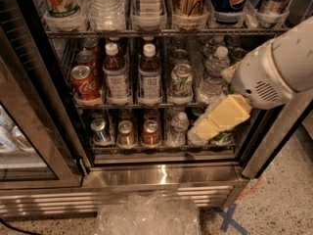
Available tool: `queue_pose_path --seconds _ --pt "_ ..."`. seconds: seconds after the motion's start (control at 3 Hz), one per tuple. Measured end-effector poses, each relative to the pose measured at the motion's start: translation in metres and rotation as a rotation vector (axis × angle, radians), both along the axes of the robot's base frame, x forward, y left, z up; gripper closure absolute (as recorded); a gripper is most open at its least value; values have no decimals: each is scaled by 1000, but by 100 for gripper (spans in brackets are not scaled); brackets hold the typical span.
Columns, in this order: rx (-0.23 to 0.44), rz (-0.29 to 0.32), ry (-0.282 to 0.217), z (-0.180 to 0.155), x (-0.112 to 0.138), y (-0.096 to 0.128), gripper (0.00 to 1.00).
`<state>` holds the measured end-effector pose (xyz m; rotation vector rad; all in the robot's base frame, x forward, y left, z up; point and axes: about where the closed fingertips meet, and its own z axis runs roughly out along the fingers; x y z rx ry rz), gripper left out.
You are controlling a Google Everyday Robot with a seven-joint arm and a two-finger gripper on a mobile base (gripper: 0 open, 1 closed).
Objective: Pick coke can from bottom shelf of fridge
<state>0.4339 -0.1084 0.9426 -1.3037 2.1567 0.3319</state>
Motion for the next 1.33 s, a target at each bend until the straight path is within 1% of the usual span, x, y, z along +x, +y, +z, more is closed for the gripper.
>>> queue_pose_path --seconds 0.33,0.67,1.0,1.33 --pt "127 -121 71 -35 -4 50 0" --pt "164 -238 162 -98 -13 90 0" --pt "236 -379 253 -157 -9 110 0" --pt "299 -465 236 -151 6 109 0"
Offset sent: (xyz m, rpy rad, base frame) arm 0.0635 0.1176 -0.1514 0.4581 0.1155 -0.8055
